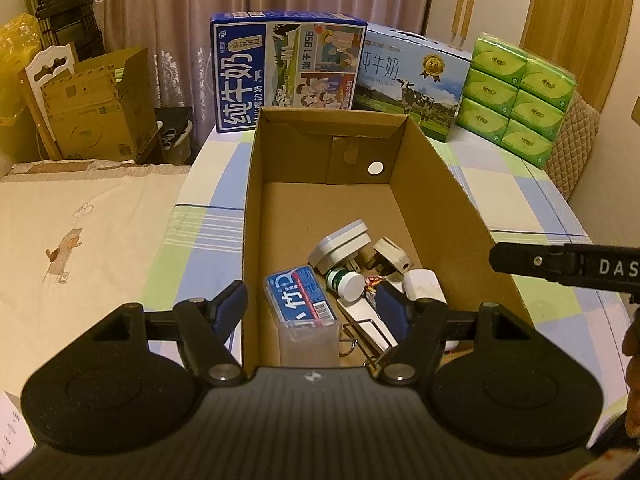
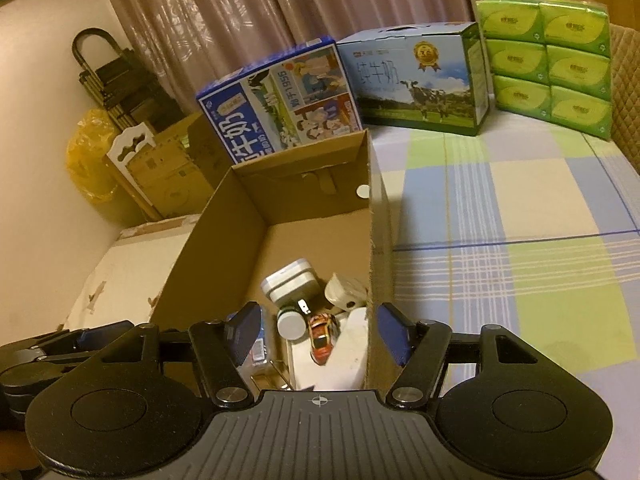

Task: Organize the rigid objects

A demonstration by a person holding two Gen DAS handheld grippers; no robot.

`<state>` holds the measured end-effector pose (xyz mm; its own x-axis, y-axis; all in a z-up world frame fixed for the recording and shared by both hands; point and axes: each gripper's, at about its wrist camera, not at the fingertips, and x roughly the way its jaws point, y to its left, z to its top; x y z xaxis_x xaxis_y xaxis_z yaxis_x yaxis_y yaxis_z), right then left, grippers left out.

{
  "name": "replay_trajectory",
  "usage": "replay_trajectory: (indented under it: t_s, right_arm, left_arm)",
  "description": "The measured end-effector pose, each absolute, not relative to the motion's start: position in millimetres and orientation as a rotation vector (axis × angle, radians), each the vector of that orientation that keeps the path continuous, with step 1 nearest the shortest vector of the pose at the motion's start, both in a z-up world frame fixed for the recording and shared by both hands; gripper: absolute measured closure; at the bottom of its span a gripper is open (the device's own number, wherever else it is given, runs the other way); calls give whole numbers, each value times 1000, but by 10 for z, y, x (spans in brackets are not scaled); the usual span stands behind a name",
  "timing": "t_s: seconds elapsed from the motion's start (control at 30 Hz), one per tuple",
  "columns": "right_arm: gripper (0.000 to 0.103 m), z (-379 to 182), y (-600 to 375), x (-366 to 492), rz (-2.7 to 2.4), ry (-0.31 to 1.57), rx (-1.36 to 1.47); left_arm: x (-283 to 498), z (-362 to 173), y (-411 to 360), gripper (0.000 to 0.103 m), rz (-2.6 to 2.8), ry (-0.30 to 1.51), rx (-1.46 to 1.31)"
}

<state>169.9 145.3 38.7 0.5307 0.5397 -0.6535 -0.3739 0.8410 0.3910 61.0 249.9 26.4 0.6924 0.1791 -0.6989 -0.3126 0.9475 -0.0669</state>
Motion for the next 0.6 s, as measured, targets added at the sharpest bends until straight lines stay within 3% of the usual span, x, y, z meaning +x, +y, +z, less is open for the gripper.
replay_trajectory:
  t_s: [0.5, 0.6]
  right_arm:
    - [41, 592, 1304, 1162, 517, 815, 105]
    - [33, 603, 1276, 1065, 512, 812, 84]
  left_arm:
    - [174, 448, 2246, 13, 284, 715, -193]
    - [75, 459, 2174, 9, 278, 704, -185]
